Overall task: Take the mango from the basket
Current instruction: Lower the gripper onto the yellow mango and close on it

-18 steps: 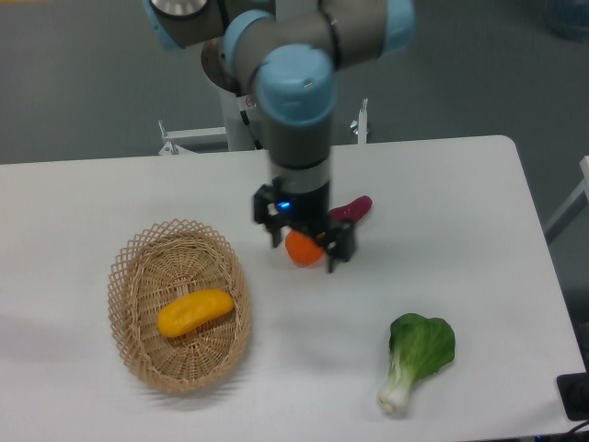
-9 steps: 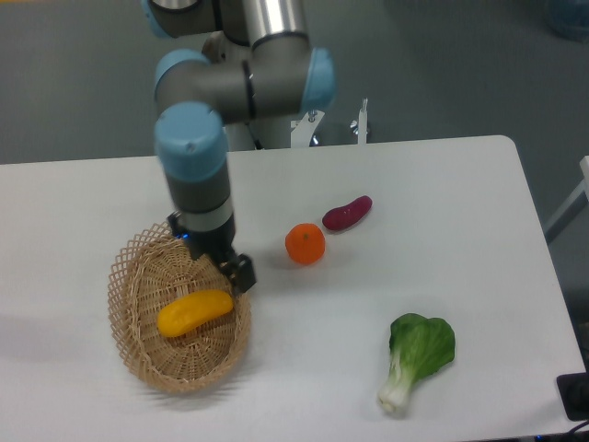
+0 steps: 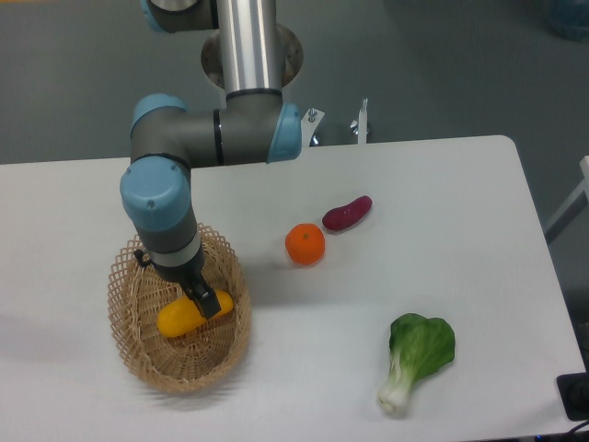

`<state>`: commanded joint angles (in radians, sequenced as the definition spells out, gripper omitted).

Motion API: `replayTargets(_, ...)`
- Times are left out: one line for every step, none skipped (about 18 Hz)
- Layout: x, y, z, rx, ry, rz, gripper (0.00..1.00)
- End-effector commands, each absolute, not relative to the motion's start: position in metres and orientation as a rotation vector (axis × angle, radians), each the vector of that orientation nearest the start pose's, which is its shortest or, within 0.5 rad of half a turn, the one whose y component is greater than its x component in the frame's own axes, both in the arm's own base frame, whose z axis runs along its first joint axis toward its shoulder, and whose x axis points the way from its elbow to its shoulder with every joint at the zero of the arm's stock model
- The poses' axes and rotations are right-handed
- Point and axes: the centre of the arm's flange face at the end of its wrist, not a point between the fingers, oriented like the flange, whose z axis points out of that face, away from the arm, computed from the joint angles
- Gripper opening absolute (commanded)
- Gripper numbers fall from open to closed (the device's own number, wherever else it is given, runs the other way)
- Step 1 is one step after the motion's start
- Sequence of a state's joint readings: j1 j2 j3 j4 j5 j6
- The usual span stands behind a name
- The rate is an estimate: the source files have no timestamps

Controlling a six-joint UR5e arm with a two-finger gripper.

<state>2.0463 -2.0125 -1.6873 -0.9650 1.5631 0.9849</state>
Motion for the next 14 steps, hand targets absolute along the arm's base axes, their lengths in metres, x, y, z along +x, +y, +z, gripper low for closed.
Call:
replayTargets(-0.163,0.611,0.24,-3.008,0.783,0.043,1.0)
replayTargets(-0.161,0.612,0.238,-3.015,0.794,0.057,1.0)
replayTargets(-0.16,0.613,0.235,-3.019,0.8,0.066,1.0)
replayTargets(-0.161,0.614,0.228,-3.022,0.803,0.07,1.0)
replayTargets(-0.162,0.615,0.226,-3.021,0.798,0.085,1.0)
replayTargets(-0.162,0.617,0.223,-3.02,0.799,0.09,1.0)
replayTargets(-0.161,0.617,0.219,-3.024,0.798,0.087,1.0)
replayTargets(-0.158,0.618,0.218,-3.025,0.803,0.087,1.0)
replayTargets(-0.158,0.618,0.217,-3.027,0.802,0.086,1.0)
replayTargets(-0.157,0.618,0.216,-3.028,0.804,0.083,1.0)
replayTargets(-0.158,0.618,0.211,-3.034,0.804,0.078,1.0)
replayTargets(-0.158,0.619,0.209,-3.042,0.801,0.091,1.0)
replayTargets(-0.155,0.62,0.206,-3.052,0.803,0.105,1.0)
replayTargets(-0.15,0.621,0.204,-3.055,0.813,0.122,1.0)
